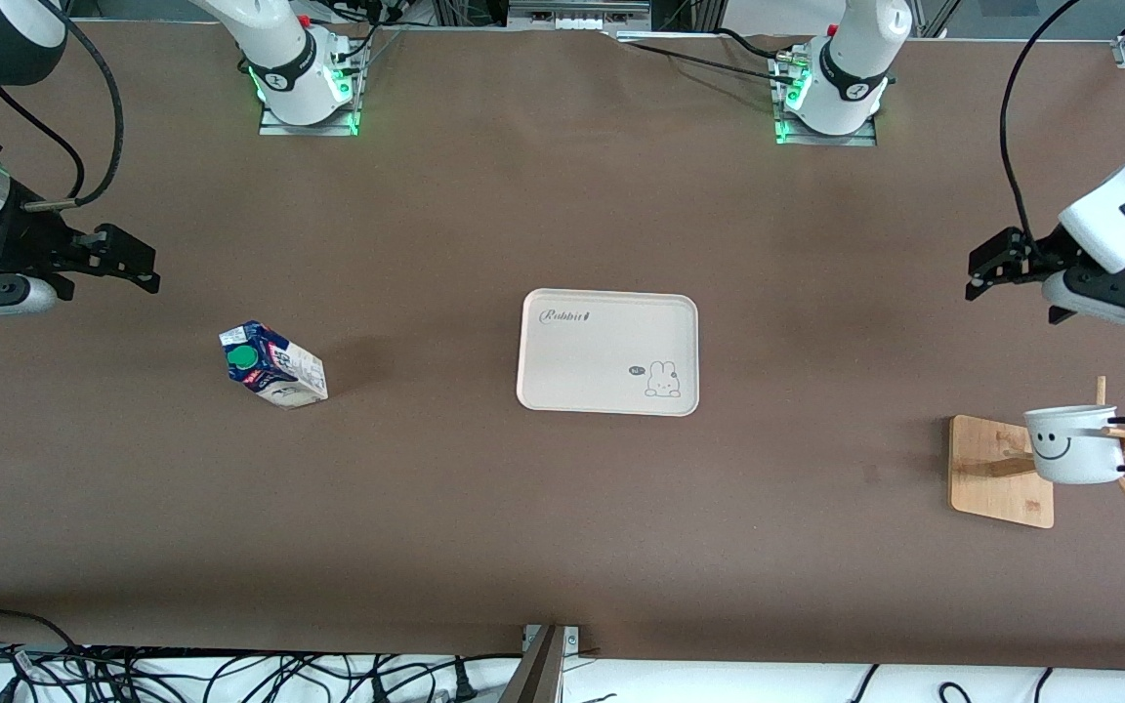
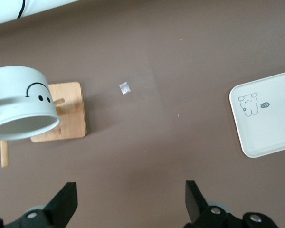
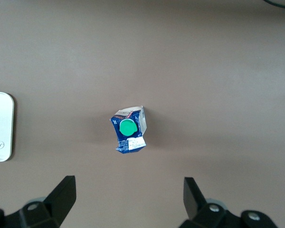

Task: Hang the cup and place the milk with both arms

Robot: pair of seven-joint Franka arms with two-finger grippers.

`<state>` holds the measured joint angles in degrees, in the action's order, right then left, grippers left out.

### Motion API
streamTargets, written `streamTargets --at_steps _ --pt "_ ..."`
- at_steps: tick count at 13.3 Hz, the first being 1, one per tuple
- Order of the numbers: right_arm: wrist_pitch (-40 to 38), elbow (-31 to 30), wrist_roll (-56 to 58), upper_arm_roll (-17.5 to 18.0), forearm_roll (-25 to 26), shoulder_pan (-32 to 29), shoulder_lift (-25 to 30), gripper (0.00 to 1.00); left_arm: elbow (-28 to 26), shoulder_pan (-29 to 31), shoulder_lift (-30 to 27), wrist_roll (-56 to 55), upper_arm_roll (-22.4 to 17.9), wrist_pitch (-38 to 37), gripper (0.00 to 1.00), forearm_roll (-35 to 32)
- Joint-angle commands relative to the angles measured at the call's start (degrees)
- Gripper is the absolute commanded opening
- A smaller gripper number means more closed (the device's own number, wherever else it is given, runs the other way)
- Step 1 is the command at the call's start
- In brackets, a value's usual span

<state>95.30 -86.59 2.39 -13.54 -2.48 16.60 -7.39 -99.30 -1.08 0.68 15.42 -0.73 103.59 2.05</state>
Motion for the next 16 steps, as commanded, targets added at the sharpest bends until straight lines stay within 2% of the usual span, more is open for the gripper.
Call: streamTargets --at_steps 1,8,16 --pt "-0.38 1.25 -0.2 0.18 0.54 -0.25 -0.43 1.0 -1.16 -0.94 -1.64 -5.91 -0.32 -5.03 1.0 -1.53" --pt "-0.55 1.25 -0.2 0.18 0.46 -0.16 -0.43 1.0 0.95 -0.77 -0.24 -8.04 -0.76 -6.12 1.0 -1.35" --pt "-0.64 1.25 -0.11 0.27 0.72 0.01 -0.52 1.0 2.79 -1.21 -0.24 -9.27 0.65 -7.17 1.0 -1.96"
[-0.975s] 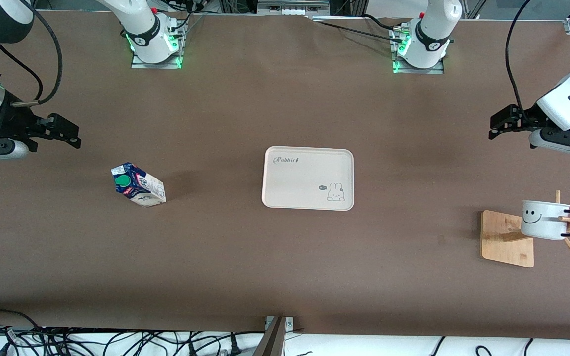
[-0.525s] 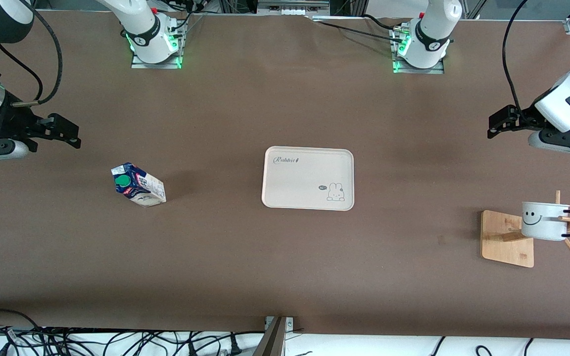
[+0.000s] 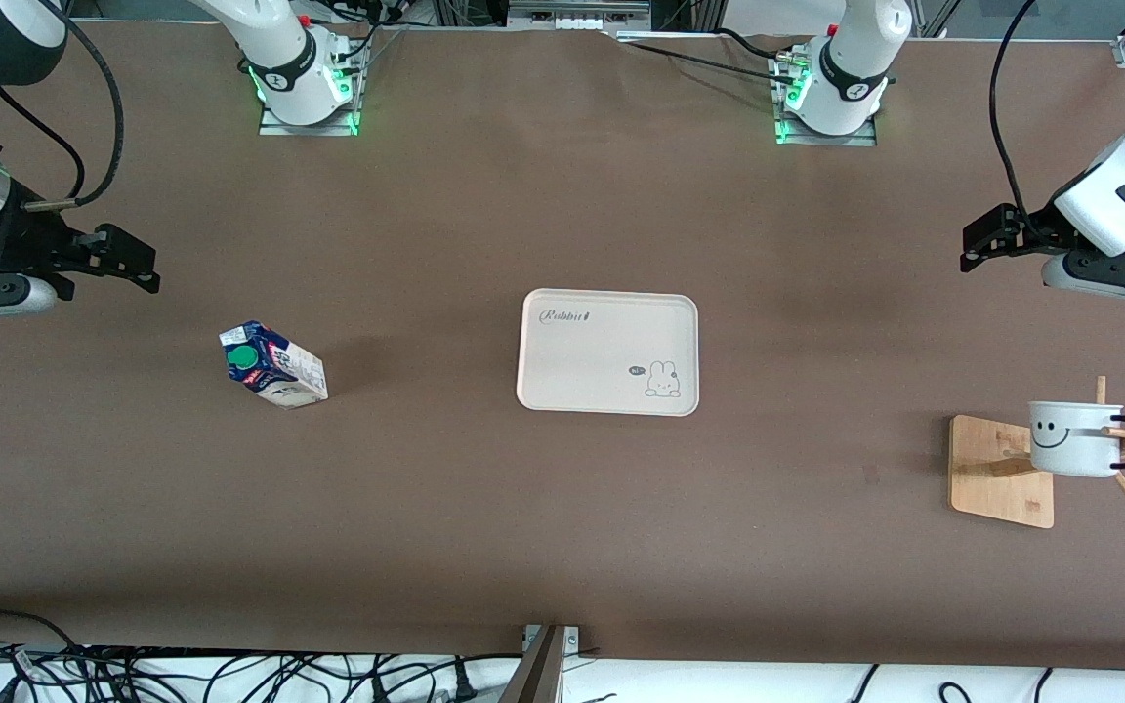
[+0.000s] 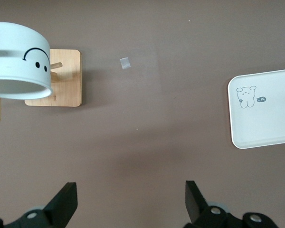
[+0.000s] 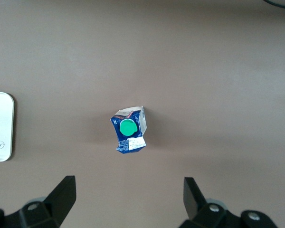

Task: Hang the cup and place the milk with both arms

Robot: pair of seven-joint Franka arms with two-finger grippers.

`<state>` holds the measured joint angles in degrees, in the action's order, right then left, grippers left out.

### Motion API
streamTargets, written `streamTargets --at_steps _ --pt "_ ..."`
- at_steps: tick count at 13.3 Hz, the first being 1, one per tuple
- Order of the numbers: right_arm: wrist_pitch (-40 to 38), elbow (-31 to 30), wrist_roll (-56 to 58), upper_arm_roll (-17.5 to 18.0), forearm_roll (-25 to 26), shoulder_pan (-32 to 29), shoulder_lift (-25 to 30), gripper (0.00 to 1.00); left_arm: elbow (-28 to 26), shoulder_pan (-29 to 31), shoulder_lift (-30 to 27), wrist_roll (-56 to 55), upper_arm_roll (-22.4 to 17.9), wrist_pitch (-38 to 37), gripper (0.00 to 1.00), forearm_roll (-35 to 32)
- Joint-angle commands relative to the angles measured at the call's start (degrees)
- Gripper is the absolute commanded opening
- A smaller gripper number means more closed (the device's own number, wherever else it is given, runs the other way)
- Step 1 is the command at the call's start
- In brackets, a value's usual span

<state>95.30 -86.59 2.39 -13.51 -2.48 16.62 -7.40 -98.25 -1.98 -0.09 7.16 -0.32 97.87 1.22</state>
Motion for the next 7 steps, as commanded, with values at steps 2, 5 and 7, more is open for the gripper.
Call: streamTargets --at_steps 2,5,7 --pt "-0.81 1.16 -0.11 0.24 0.72 0.16 -0.51 1.0 1.75 -0.31 0.62 -1.01 0.23 -1.46 1.0 -1.22" --pt "-0.9 1.16 -0.2 0.24 0.63 0.08 -0.51 1.0 2.28 -0.22 1.15 -0.83 0.14 -1.37 1.0 -1.31" --pt "-0.9 1.16 -0.2 0.24 0.54 0.16 -0.43 1.0 2.28 -0.04 1.32 -0.83 0.14 -1.37 1.0 -1.31"
